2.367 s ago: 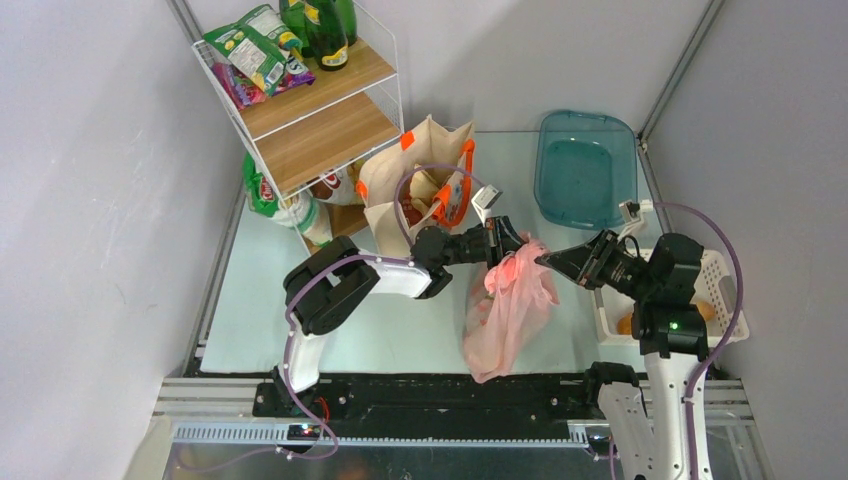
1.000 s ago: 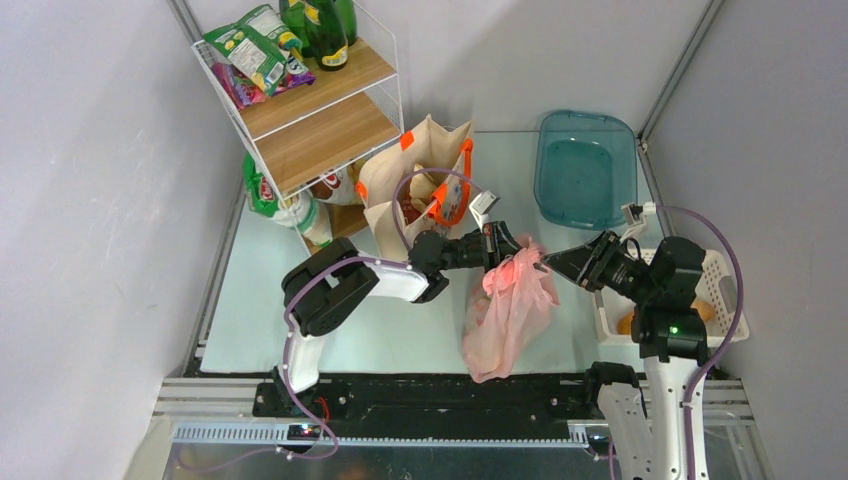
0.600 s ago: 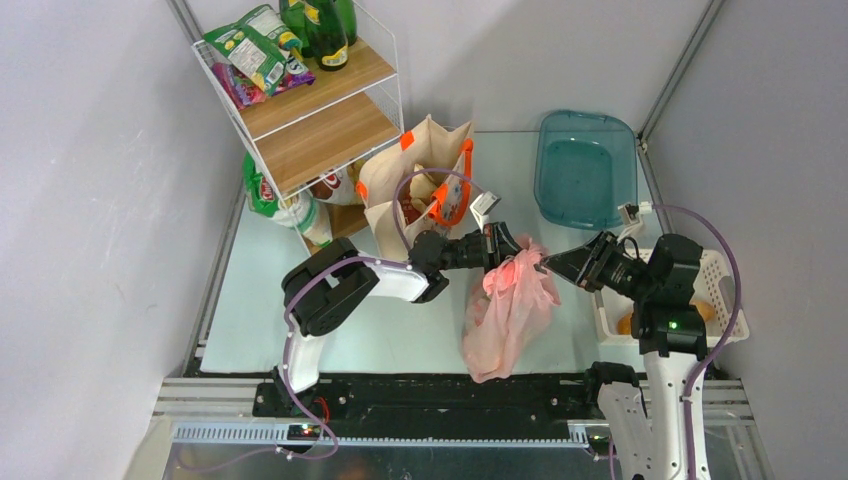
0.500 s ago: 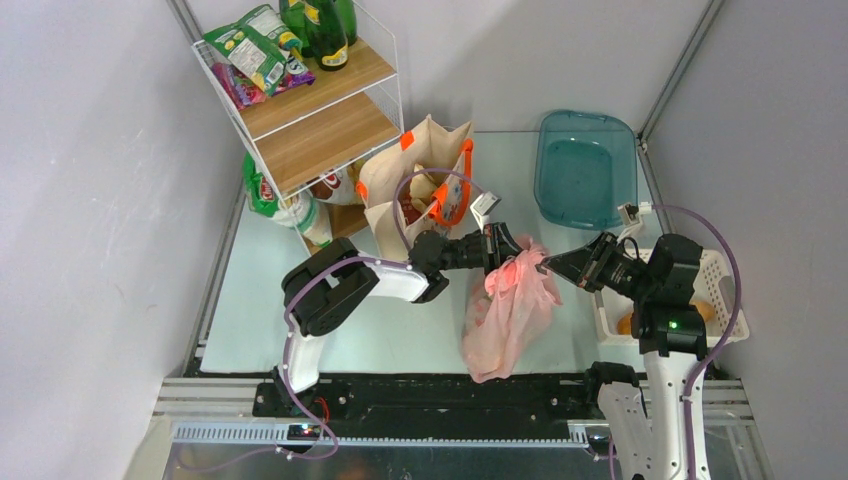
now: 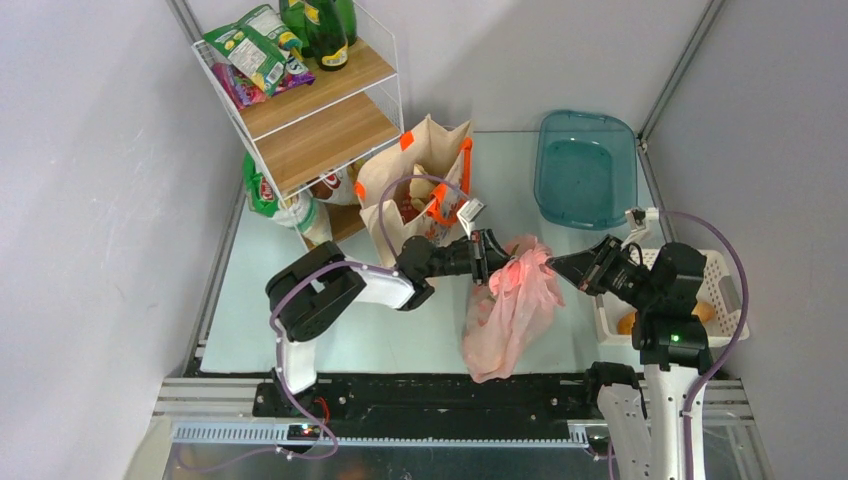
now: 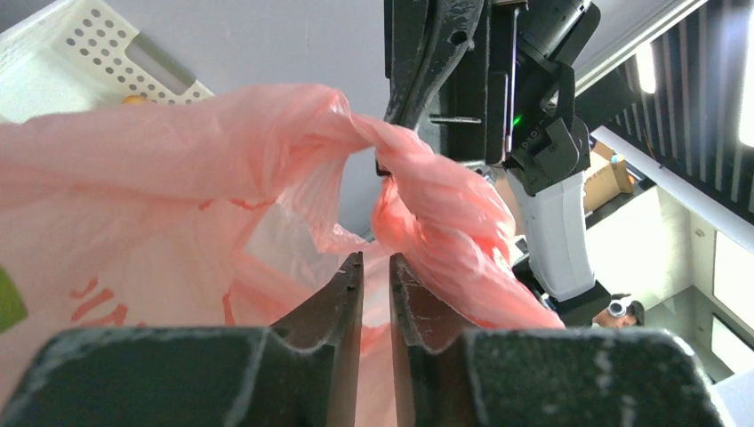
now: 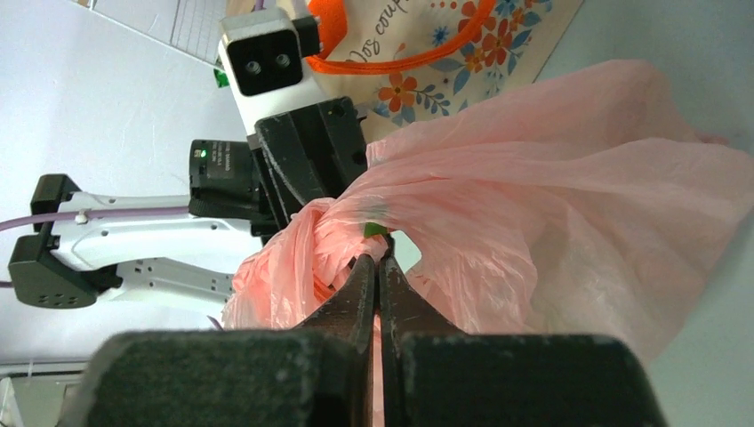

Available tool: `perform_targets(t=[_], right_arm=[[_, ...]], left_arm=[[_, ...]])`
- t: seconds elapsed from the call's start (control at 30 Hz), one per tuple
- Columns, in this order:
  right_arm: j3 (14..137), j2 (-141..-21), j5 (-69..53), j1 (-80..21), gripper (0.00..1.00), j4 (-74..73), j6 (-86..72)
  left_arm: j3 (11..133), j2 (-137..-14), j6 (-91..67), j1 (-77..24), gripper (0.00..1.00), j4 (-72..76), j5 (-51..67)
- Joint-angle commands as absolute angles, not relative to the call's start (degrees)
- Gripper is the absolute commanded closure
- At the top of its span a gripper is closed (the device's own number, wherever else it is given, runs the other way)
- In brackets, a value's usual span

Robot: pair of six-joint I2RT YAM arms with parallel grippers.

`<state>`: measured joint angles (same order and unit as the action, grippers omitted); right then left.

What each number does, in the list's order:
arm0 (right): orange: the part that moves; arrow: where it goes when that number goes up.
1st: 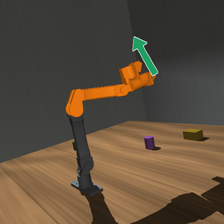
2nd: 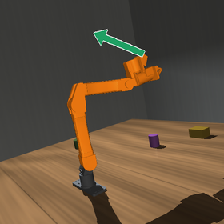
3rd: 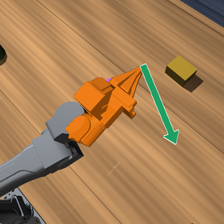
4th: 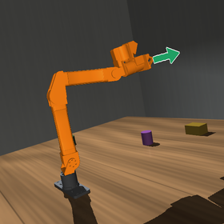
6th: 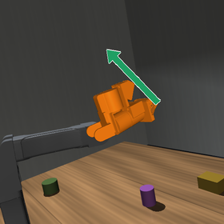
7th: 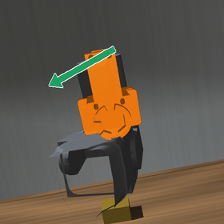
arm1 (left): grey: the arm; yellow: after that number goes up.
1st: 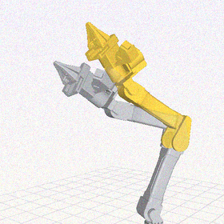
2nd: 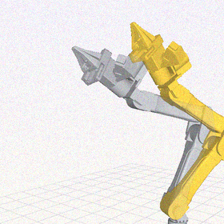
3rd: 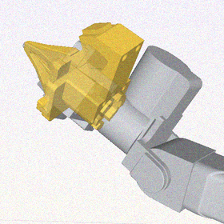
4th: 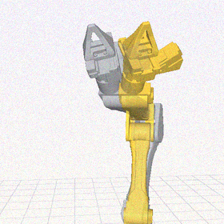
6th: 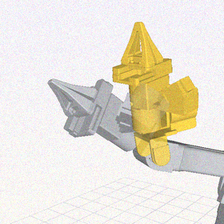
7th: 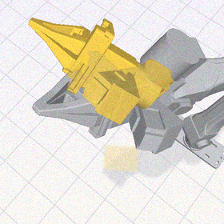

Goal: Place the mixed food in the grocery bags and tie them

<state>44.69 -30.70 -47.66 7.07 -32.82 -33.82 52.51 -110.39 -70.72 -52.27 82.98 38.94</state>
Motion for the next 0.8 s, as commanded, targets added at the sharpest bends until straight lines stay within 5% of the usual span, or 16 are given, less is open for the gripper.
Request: perform_targets(t=[0.0,0.43,0.77], right_arm=[[47.1,-30.8,-45.7,7.3,1.00,-33.0,-32.9],[47.1,-30.6,-45.5,7.3,1.00,-33.4,-32.2],[47.1,-28.2,-43.4,7.3,1.00,-32.6,-32.6]], left_arm=[[49.4,-104.6,-67.8,-51.1,0.78,82.9,36.5],[39.0,-87.5,-58.8,-50.0,0.75,63.2,29.8],[30.2,-61.7,-47.7,-50.7,0.59,32.8,14.6]])
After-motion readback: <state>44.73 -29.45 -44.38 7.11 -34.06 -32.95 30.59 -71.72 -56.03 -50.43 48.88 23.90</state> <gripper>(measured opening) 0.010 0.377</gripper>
